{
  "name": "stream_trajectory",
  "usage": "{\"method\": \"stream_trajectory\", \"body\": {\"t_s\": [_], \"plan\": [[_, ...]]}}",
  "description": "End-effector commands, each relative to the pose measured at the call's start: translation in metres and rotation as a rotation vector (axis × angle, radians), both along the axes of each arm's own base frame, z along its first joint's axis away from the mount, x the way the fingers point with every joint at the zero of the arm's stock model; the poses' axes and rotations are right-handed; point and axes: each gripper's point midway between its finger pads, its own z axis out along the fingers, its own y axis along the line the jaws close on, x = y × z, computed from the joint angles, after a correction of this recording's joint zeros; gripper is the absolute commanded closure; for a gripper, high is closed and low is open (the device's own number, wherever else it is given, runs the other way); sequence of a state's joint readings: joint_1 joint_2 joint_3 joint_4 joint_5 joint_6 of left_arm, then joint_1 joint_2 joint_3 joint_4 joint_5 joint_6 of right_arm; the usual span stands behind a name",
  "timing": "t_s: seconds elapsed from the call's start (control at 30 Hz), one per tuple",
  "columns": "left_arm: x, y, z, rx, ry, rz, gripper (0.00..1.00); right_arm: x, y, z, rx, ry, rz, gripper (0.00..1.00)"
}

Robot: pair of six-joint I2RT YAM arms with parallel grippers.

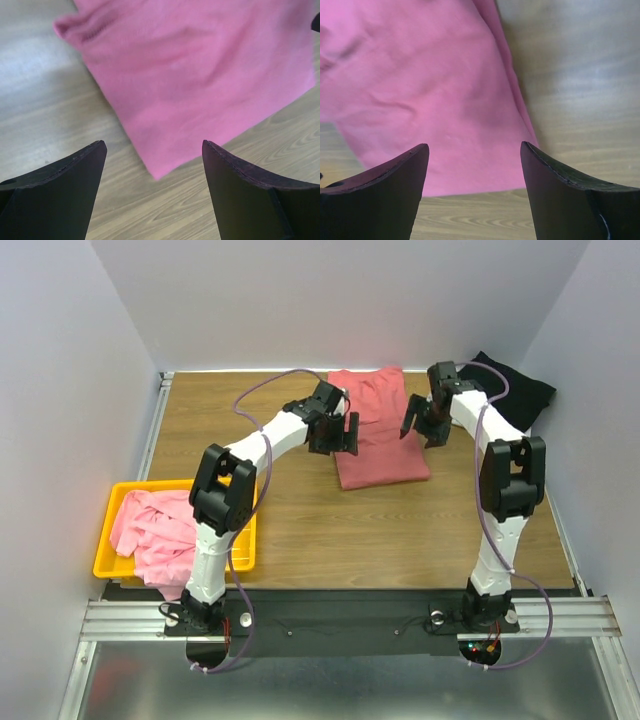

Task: Fold and stack the t-shirts
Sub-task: Fold the tshirt

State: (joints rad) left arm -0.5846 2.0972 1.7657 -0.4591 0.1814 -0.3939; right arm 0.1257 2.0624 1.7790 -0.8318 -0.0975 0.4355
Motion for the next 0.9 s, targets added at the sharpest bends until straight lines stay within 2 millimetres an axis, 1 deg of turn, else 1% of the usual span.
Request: {"method": "stream_trajectory", "body": {"t_s": [0.0,0.03,0.07,0.1,0.13,0.17,0.27,0.33,0.4,0.43,0.53,0.7,0.8,0.87], "plan": [[-0.009,0.0,0.008,0.017,-0.041,-0.015,0.11,-0.011,-0.006,0.019,-0.005,-0.055,-0.014,0.2],[-0.017,0.002,-0.001,0.028,-0.019,-0.018,0.11,-0.014,-0.008,0.023,-0.009,-0.067,-0.021,0.2],[-0.02,0.003,0.001,0.024,-0.018,-0.012,0.11,-0.018,-0.009,0.02,-0.013,-0.061,-0.024,0.2],[-0.023,0.003,0.0,0.017,-0.015,-0.006,0.11,-0.026,-0.012,0.012,-0.023,-0.038,-0.027,0.2],[-0.029,0.005,-0.008,0.027,0.001,-0.005,0.11,-0.027,-0.016,0.01,-0.035,-0.041,-0.037,0.19],[-0.034,0.003,-0.007,0.025,-0.002,-0.014,0.11,-0.03,-0.018,0.007,-0.04,-0.035,-0.04,0.19],[-0.041,0.005,-0.015,0.066,0.007,-0.017,0.11,-0.041,-0.025,-0.004,-0.044,-0.006,-0.058,0.19],[-0.044,0.006,-0.018,0.081,0.018,-0.015,0.11,-0.048,-0.026,-0.013,-0.039,0.019,-0.058,0.19],[-0.047,0.007,-0.02,0.085,0.03,-0.006,0.11,-0.05,-0.025,-0.017,-0.034,0.026,-0.052,0.19],[-0.049,0.006,-0.021,0.083,0.031,-0.007,0.11,-0.052,-0.025,-0.022,-0.033,0.034,-0.053,0.19],[-0.047,0.004,-0.02,0.077,0.027,-0.001,0.11,-0.056,-0.028,-0.037,-0.043,0.066,-0.07,0.2],[-0.043,-0.001,-0.021,0.085,0.04,-0.006,0.11,-0.063,-0.035,-0.05,-0.053,0.098,-0.084,0.24],[-0.042,-0.003,-0.019,0.085,0.045,-0.008,0.11,-0.069,-0.038,-0.057,-0.043,0.122,-0.091,0.34],[-0.041,-0.004,-0.017,0.081,0.047,-0.013,0.11,-0.074,-0.036,-0.06,-0.029,0.132,-0.096,0.37]]}}
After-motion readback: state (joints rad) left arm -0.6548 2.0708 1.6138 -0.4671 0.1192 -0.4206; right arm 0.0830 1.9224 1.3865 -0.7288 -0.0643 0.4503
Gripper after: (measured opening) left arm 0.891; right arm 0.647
